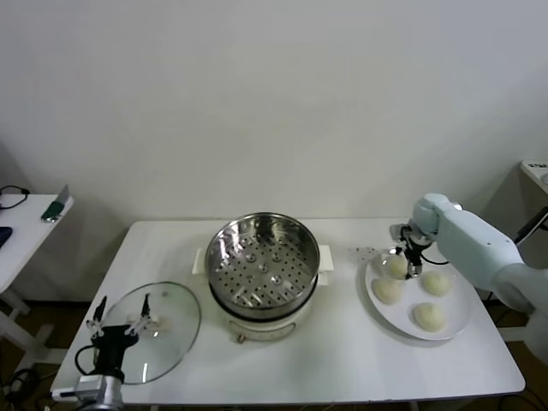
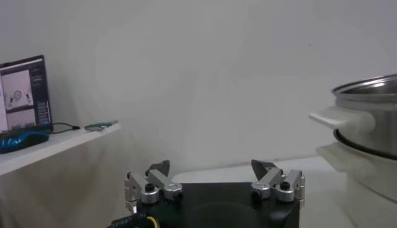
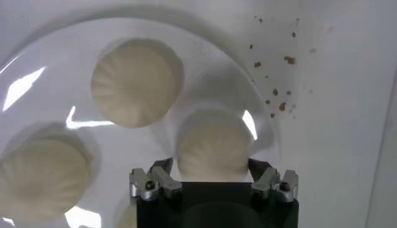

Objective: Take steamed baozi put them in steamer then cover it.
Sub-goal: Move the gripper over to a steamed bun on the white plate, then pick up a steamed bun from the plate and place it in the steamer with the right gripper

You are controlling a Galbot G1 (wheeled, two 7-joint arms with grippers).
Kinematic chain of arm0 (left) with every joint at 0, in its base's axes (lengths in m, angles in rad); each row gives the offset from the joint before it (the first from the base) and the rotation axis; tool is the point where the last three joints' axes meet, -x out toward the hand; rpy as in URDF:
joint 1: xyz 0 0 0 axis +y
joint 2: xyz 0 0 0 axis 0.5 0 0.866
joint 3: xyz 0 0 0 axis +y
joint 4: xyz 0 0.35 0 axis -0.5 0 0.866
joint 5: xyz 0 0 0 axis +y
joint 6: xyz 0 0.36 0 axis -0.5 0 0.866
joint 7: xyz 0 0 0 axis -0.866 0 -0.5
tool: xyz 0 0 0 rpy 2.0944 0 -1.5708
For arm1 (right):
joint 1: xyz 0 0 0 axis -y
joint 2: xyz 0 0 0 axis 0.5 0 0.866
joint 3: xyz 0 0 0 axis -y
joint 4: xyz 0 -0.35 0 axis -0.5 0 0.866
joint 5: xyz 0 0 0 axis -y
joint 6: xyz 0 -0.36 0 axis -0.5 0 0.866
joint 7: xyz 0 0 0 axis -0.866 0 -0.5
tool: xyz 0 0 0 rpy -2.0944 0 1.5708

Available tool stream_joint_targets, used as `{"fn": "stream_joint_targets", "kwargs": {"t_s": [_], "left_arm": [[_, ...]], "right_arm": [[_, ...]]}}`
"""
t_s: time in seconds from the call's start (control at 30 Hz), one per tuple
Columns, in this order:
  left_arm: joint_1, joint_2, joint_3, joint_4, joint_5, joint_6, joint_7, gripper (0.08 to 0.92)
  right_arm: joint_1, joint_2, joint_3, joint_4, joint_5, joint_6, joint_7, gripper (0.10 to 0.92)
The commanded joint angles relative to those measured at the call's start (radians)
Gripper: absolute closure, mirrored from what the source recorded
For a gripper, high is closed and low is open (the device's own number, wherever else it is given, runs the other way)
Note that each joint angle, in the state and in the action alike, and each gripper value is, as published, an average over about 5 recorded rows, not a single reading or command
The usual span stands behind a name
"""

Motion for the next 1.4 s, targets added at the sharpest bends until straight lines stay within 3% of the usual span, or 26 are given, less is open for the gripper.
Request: {"fn": "stream_joint_targets", "kwargs": {"t_s": [0.03,0.43,0.77,1.13,1.4], "left_arm": [[0.001,0.001,0.001,0.001,0.0,0.001,-0.002,0.177],[0.016,0.0,-0.002,-0.006,-0.002,0.002,-0.001,0.177],[0.035,0.002,-0.007,-0.022,-0.013,0.003,-0.009,0.177],[0.084,-0.011,0.004,-0.06,-0.027,0.008,-0.014,0.177],[0.105,-0.008,0.006,-0.083,-0.032,0.001,-0.014,0.177]], "right_arm": [[0.006,0.016,-0.006,-0.024,-0.005,0.009,-0.002,0.282],[0.039,-0.01,-0.016,0.03,0.015,0.063,-0.01,0.328],[0.431,-0.075,-0.373,0.369,0.267,0.171,-0.038,0.329],[0.754,0.155,-0.504,0.488,0.366,0.351,-0.068,0.326],[0.721,0.334,-0.451,0.577,0.224,0.448,-0.074,0.324]]}}
